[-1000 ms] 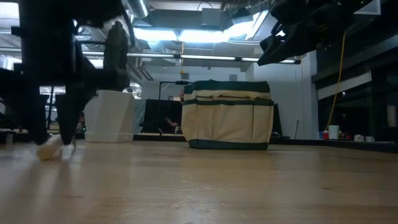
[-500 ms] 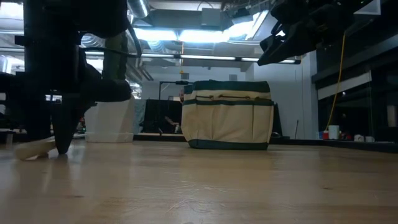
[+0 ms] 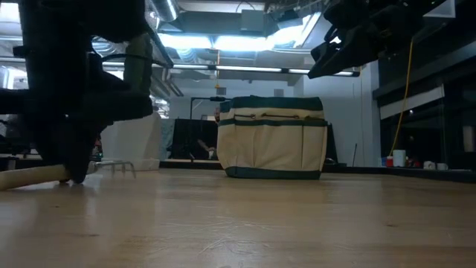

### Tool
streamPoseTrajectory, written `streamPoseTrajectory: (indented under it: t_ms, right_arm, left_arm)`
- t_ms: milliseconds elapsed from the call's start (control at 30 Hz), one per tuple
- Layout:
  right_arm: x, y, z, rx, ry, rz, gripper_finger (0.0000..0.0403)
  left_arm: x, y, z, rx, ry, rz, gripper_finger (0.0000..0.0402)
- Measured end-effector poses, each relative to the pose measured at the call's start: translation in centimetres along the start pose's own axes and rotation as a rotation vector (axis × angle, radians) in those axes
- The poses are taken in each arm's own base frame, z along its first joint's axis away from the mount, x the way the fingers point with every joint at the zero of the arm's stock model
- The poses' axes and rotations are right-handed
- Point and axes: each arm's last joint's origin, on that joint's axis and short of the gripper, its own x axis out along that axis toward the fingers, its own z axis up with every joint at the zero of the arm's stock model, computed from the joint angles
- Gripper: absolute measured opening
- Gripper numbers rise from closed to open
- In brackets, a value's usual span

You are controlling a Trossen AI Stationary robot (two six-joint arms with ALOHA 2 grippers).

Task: Pick & Place Garden tools in Gardening bag
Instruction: Put the hand rake into the gardening bag

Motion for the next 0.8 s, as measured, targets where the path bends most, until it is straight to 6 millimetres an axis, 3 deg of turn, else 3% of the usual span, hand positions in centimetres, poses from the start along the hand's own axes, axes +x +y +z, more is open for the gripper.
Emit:
streamPoseTrajectory:
  t_ms: [133, 400, 800]
  right_arm:
    - [0.0, 0.0, 0.0, 0.000, -0.001, 0.000, 0.0201]
    - [0.0, 0.0, 0.0, 0.000, -0.001, -0.001, 0.0201]
    - [0.0, 0.0, 0.0, 0.000, -0.001, -0.001, 0.0202]
  left_arm:
    - [-0.6, 0.0, 1.0, 0.051, -0.196, -0.051, 0.0064]
    - [-2.4, -0.5, 1.7, 0.110, -0.359, -0.192, 0.0064]
    - [-7.4, -1.4, 4.7, 0.171, -0.674, -0.418, 0.0064]
